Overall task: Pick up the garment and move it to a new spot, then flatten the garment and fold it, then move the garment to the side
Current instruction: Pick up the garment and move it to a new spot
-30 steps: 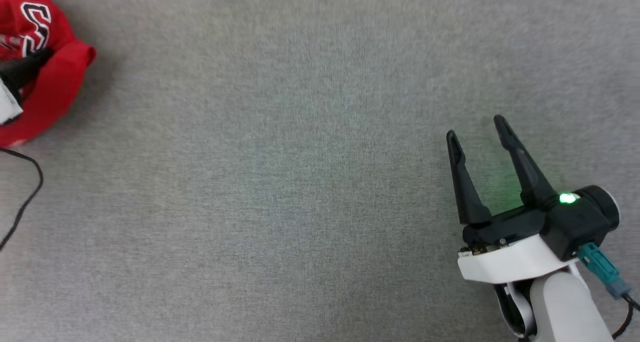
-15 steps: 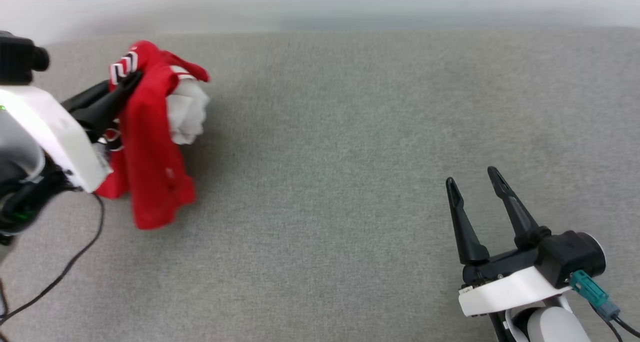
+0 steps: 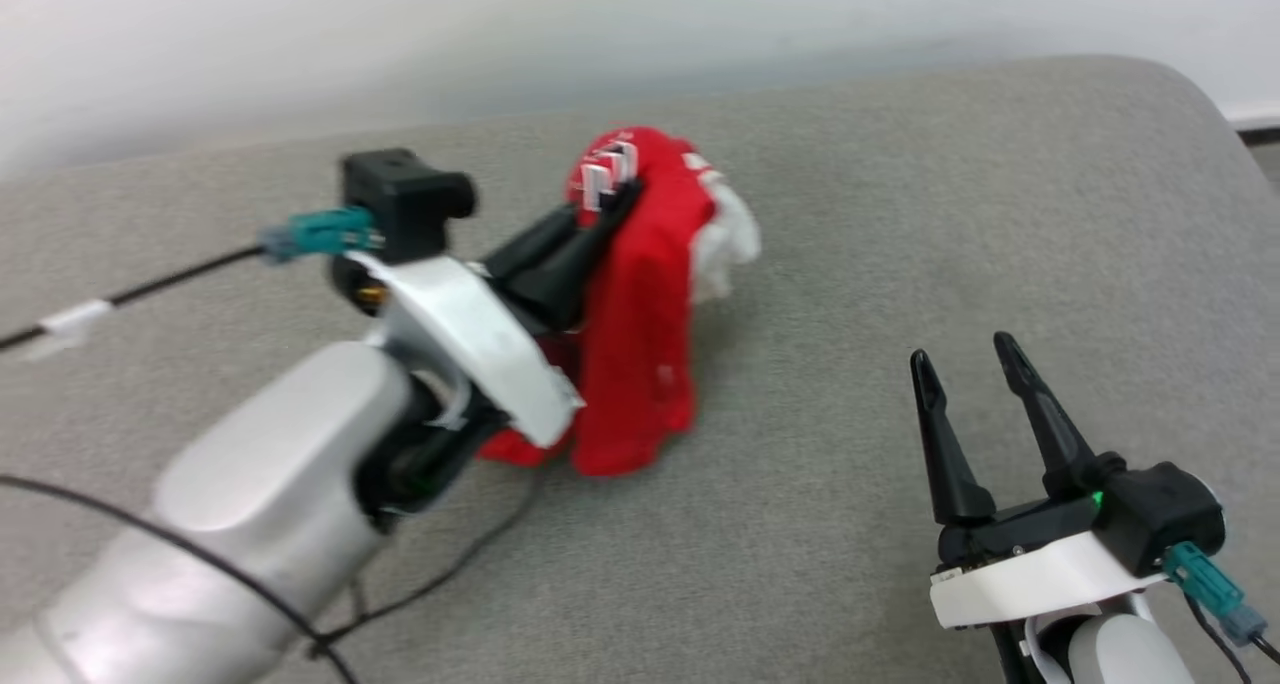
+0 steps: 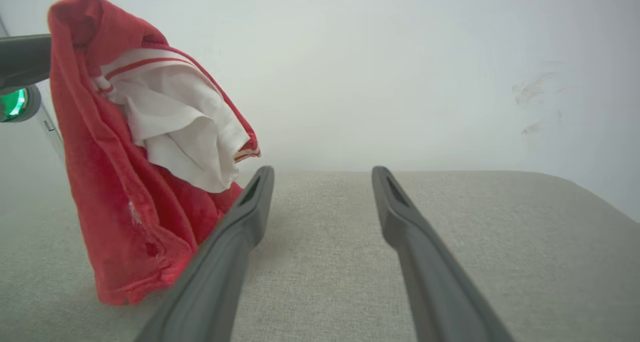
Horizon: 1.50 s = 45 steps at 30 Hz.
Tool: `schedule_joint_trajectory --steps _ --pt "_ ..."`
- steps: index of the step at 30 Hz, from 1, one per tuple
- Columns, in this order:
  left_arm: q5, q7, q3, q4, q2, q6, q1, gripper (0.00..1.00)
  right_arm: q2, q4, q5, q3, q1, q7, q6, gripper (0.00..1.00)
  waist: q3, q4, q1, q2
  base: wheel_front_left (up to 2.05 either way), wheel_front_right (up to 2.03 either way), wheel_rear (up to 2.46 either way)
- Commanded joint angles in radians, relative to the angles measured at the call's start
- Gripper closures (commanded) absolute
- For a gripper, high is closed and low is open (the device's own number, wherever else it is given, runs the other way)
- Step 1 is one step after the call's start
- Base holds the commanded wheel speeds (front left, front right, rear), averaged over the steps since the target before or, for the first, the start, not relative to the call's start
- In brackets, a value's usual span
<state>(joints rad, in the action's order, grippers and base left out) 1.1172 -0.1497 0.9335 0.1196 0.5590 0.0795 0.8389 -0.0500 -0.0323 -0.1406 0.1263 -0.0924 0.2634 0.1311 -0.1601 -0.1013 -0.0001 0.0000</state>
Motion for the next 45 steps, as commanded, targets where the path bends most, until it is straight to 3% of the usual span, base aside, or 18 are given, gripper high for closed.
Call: schedule_joint_trajectory --steps 1,6,10,11,12,16,23,27,33,40,45 --pt "-0.007 -0.007 0.005 0.003 -0.014 -0.001 0.006 1.0 -0.001 0.005 -0.003 -0.004 -0.001 0.002 -0.001 0.0 -0.02 -0.029 0.0001 0.0 0.0 0.0 0.0" --pt "-0.085 -0.046 0.081 0.09 -0.168 -0.019 0.021 1.0 0.0 0.026 -0.017 -0.049 -0.019 0.002 -0.001 0.0 -0.058 -0.087 0.0001 0.0 0.0 0.0 0.0" --pt "-0.167 -0.042 0.181 0.235 -0.26 -0.018 0.01 1.0 0.0 0.041 -0.031 -0.069 -0.036 0.002 -0.001 0.0 -0.082 -0.129 0.0001 0.0 0.0 0.0 0.0" --pt "-0.191 -0.033 0.213 0.274 -0.276 -0.015 0.009 0.63 0.0 0.043 -0.033 -0.068 -0.04 0.002 -0.001 0.0 -0.086 -0.136 0.0001 0.0 0.0 0.0 0.0" --pt "-0.218 -0.023 0.244 0.317 -0.292 -0.012 0.01 0.0 0.0 0.045 -0.034 -0.071 -0.043 0.002 -0.001 0.0 -0.089 -0.139 0.0001 0.0 0.0 0.0 0.0" --pt "-0.284 -0.045 0.302 0.435 -0.346 0.007 -0.006 0.0 0.0 0.047 -0.036 -0.076 -0.049 0.002 -0.001 0.0 -0.091 -0.142 0.0001 0.0 0.0 0.0 0.0" --pt "-0.284 -0.111 0.238 0.484 -0.368 0.025 -0.015 0.0 -0.001 0.021 -0.051 -0.086 -0.009 0.002 -0.001 0.0 -0.046 -0.093 0.0001 0.0 0.0 0.0 0.0" --pt "-0.306 -0.117 0.099 0.412 -0.337 0.003 -0.035 0.0 0.0 0.011 -0.046 -0.096 -0.004 0.002 -0.001 0.0 -0.011 -0.055 0.0001 0.0 0.0 0.0 0.0" --pt "-0.397 -0.116 -0.153 0.259 -0.244 -0.045 -0.122 0.0 0.0 0.004 -0.02 -0.115 0.011 0.002 -0.001 0.0 0.032 0.0 0.0001 0.0 0.0 0.0 0.0" --pt "-0.519 -0.116 -0.449 0.079 -0.146 -0.07 -0.325 0.0 0.0 0.013 -0.006 -0.124 0.032 0.002 -0.001 0.0 0.06 0.046 0.0001 0.0 0.0 0.0 0.0" --pt "-0.578 -0.116 -0.595 -0.026 -0.135 -0.074 -0.526 0.0 -0.001 0.017 0.001 -0.128 0.044 0.002 -0.001 0.0 0.07 0.062 0.0001 0.0 0.0 0.0 0.0"
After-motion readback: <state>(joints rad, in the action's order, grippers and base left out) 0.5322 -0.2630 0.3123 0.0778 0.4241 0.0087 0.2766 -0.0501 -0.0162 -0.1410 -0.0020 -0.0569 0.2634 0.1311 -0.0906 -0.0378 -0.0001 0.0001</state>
